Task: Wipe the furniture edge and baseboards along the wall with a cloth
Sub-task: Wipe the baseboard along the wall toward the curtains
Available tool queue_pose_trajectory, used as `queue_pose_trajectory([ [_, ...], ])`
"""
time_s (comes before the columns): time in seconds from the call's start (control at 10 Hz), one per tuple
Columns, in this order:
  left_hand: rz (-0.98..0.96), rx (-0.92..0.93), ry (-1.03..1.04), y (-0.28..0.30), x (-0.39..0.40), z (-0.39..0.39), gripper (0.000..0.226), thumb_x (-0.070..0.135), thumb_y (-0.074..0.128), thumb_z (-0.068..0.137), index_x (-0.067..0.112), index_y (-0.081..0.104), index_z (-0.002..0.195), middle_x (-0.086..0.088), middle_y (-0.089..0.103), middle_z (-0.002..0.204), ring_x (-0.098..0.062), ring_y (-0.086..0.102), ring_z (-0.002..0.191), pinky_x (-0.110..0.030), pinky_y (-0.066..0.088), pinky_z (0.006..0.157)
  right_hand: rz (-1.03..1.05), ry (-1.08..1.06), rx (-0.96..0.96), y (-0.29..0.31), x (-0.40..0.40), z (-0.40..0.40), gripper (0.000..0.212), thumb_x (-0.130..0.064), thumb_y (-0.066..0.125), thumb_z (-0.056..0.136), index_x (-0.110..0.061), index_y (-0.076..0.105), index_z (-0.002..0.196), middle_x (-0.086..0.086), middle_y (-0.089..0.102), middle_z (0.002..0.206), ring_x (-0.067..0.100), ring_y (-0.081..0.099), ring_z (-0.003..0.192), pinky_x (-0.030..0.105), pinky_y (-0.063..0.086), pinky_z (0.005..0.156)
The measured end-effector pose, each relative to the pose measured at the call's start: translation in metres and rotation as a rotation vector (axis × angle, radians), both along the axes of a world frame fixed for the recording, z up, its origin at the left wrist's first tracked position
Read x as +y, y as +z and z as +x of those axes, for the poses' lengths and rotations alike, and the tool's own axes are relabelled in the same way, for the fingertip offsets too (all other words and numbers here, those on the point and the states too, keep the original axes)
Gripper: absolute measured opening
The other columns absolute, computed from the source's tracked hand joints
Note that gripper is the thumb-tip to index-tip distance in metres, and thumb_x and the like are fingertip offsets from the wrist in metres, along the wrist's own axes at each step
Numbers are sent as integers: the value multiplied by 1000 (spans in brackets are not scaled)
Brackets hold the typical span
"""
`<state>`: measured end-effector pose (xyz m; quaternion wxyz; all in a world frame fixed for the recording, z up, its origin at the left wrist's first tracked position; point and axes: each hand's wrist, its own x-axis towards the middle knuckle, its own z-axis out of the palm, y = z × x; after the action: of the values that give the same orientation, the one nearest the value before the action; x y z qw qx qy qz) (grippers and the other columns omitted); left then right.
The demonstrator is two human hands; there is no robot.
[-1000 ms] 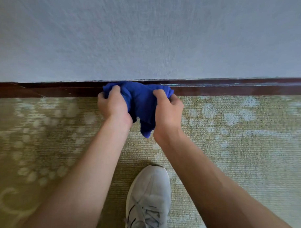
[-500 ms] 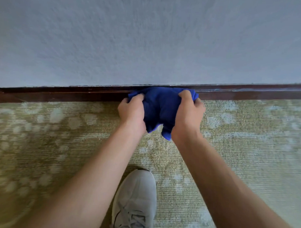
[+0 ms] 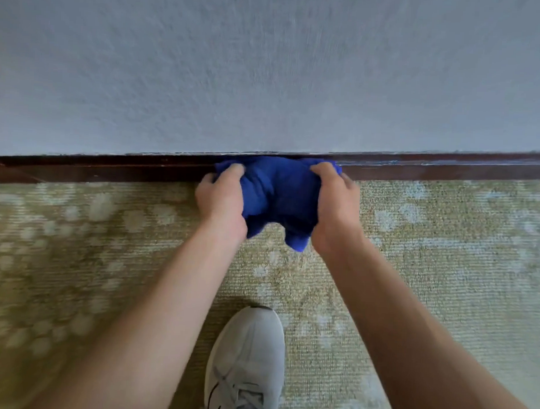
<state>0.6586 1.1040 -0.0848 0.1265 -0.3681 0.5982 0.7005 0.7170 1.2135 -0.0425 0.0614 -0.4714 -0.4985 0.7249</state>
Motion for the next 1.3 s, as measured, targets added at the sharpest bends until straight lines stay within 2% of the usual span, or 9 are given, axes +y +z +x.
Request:
queue_pose_trajectory([
  [0.2, 84, -86, -59, 5, -28, -4, 15, 11, 62, 87, 15, 57, 73, 3, 59, 50, -8, 57, 40, -12, 39, 39, 19, 0, -34, -8, -18, -22, 9, -15, 55, 88, -6, 57, 89, 5, 54, 75, 21, 54, 71, 31, 45, 64],
  [0.4, 30, -121, -16, 0, -64, -8, 26, 27, 53, 95, 20, 61, 118, 0, 69, 78, -18, 63, 77, -14, 45, 39, 12, 272, -9, -9, -45, -34, 11, -11, 56, 88, -8, 64, 81, 3, 59, 72, 18, 57, 71, 28, 47, 65],
  [0.5, 90, -77, -165, 8, -41, 8, 17, 23, 58, 93, 16, 65, 106, -2, 71, 80, -13, 68, 71, -18, 50, 56, 161, 42, -65, -15, -18, -30, 13, -15, 55, 84, -7, 60, 76, 2, 55, 66, 20, 52, 66, 31, 44, 64],
  [0.7, -39, -60, -96, 9, -49, 10, 18, 17, 58, 91, 17, 64, 75, 4, 64, 55, -7, 61, 43, -12, 41, 39, 204, 147, -190, -17, -45, -47, 21, -25, 41, 95, -7, 52, 91, 12, 62, 103, 32, 59, 103, 44, 47, 98],
  [0.8, -47, -99, 71, 0, -83, -7, 15, 25, 55, 89, 15, 61, 79, -3, 63, 78, -20, 65, 60, -19, 46, 42, 171, 345, -139, -13, -74, -54, 24, -20, 44, 94, 0, 57, 99, 16, 65, 104, 33, 60, 103, 40, 48, 94],
  [0.9, -52, -51, 74, 5, -82, -13, 13, 32, 61, 80, 19, 63, 81, 0, 64, 77, -20, 64, 64, -18, 46, 44, 65, 384, -56, -7, -57, -50, 13, -9, 46, 91, -7, 54, 81, 7, 50, 76, 20, 47, 76, 29, 39, 68],
  [1.0, -19, -53, -137, 13, -41, 7, 16, 24, 60, 90, 19, 59, 75, 10, 58, 43, -4, 57, 38, -10, 36, 35, 152, 139, -121, -11, -26, -41, 16, -16, 44, 91, -8, 54, 83, 1, 49, 71, 21, 48, 77, 35, 42, 73],
  [1.1, -10, -13, -171, 24, -20, 28, 18, 14, 56, 94, 19, 62, 78, 12, 60, 41, 1, 55, 35, -9, 36, 34, 226, 51, -215, -17, -22, -42, 23, -23, 38, 95, -7, 52, 104, 0, 51, 86, 24, 50, 91, 39, 42, 89],
  [1.3, -246, -3, 217, 26, -87, 22, 19, 21, 51, 95, 15, 60, 112, 0, 61, 86, -20, 64, 82, -14, 47, 52, 149, 549, -79, -24, -98, -59, 26, -17, 43, 94, 3, 57, 104, 17, 64, 109, 30, 58, 105, 36, 44, 98],
])
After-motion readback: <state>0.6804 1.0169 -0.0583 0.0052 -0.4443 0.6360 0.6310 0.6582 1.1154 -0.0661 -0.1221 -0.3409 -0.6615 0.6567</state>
